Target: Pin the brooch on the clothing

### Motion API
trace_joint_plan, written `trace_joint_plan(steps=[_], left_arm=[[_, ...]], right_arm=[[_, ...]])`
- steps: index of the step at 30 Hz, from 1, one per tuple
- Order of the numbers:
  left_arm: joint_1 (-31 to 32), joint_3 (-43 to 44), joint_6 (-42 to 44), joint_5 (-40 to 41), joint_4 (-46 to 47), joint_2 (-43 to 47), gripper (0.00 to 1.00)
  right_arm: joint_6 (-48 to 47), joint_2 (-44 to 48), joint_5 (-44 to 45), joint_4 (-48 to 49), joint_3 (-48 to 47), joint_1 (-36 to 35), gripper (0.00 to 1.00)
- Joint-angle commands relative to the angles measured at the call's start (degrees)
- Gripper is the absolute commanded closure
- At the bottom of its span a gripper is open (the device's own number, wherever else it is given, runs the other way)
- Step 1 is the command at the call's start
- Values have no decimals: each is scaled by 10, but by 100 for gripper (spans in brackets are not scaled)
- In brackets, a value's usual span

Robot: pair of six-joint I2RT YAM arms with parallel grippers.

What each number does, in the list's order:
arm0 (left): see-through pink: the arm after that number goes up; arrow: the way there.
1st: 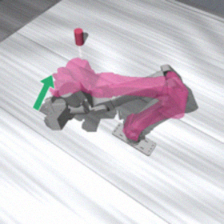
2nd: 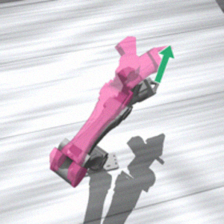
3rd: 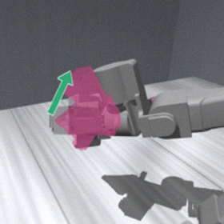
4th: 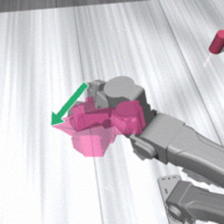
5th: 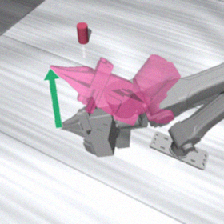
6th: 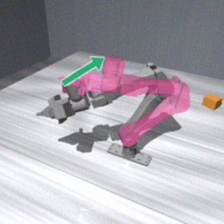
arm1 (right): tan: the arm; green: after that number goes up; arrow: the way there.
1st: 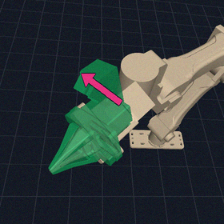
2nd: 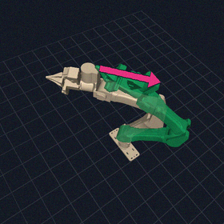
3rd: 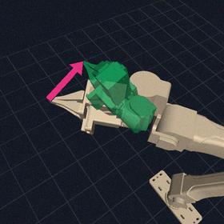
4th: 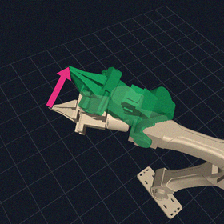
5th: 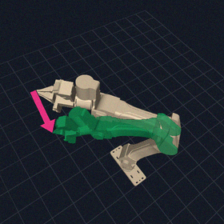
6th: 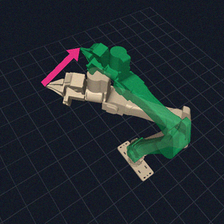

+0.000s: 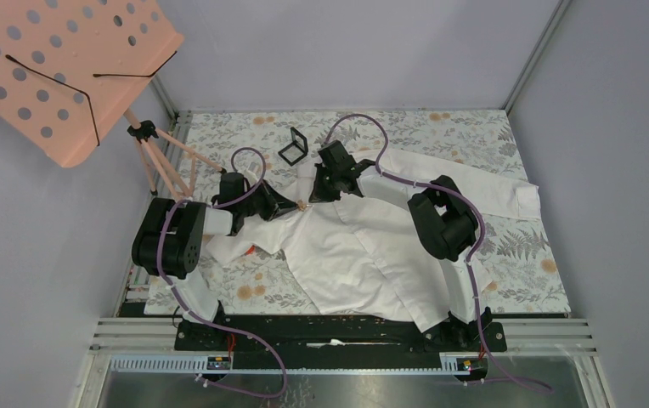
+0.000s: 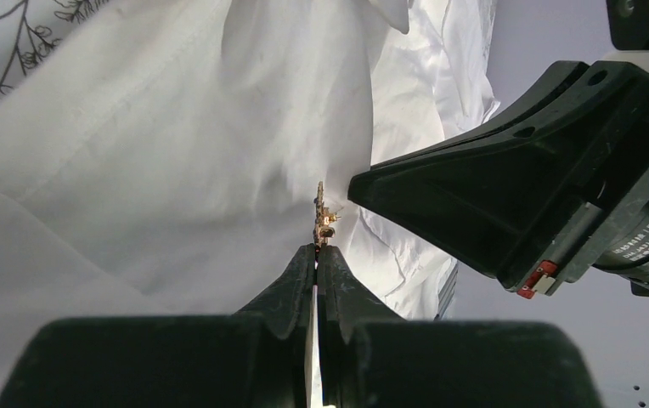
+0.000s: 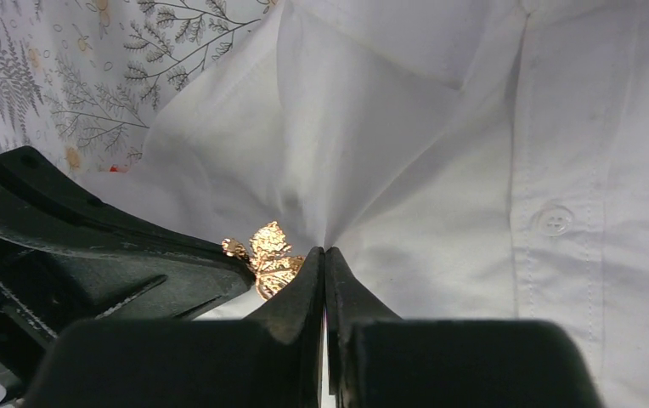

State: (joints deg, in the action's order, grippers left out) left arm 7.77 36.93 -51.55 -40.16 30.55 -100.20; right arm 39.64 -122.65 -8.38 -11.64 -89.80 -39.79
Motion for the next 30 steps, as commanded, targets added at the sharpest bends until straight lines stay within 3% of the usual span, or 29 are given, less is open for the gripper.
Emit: trace_joint_plan(steps=[1,14,23,30], left_arm=[[6,17,-3,-18,35,-6,100],[15,18,-13,-25,52,-10,100],[15,20,-10,-24,45,-4,100],[15,18,-8,-24,45,-2,100]], right_arm=[[5,6,-17,12,-25,-8,100],[0,11,-15,1,-34,-12,100],[-35,60,25,-22,6,11,56],[-33,63,37,-12,53,22,48]])
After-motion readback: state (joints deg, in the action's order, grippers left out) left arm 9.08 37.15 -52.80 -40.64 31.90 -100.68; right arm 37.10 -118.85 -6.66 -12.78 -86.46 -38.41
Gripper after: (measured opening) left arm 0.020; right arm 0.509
